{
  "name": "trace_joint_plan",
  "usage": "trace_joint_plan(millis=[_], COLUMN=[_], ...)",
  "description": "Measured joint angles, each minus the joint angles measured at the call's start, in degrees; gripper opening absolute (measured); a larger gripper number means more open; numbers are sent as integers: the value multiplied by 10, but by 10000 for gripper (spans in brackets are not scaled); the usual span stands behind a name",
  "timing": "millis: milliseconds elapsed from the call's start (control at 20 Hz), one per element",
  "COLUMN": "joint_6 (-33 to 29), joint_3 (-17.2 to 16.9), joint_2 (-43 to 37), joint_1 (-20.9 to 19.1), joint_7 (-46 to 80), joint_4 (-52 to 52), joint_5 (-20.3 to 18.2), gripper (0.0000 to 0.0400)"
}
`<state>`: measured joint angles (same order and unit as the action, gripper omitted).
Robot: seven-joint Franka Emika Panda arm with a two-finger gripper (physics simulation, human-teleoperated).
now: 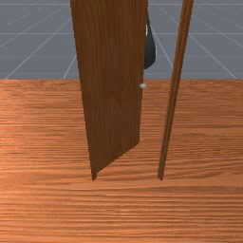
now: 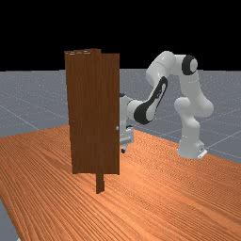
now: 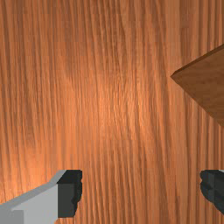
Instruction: Open the door
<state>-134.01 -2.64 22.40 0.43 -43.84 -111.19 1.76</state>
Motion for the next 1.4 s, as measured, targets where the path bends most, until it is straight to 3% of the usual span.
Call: trace_joint_plan(millis=[50, 100, 150, 250, 350, 400, 450, 500, 550, 600, 700, 750, 850, 950, 1000, 1100, 1250, 1350, 1400], joint_6=[0, 0, 0, 0, 4, -2, 11, -7, -55, -73, -84, -77, -70, -59, -50, -45, 9, 137, 141], joint_3=[0, 0, 0, 0, -27, -29, -6, -8, -3, -11, -5, 12, 75, 147, 155, 174, 161, 143, 131], joint_2=[0, 0, 0, 0, -10, -22, -51, -98, -153, -211, -310, -345, -339, -293, -271, -247, -94, 108, 119], joint_1=[0, 0, 0, 0, 31, 33, 8, 8, -2, 6, -7, -26, -5, 53, 94, 126, 119, 125, 124], joint_7=[0, 0, 0, 0, 66, 72, 12, 15, -48, 92, 118, 261, 424, 622, 531, 475, 331, 297, 356], joint_4=[0, 0, 0, 0, -15, -33, -71, -139, -220, -294, -404, -440, -430, -374, -347, -317, -107, 224, 237], joint_5=[0, 0, 0, 0, 75, 83, 17, 22, -45, 32, 41, 28, -1, -12, 2, 15, 62, 80, 73], gripper=[243, 148, 90, 33, 12, 7, 4, 3, 2, 1, 0, 0, 0, 0, 0, 0, 0, 0, 0])
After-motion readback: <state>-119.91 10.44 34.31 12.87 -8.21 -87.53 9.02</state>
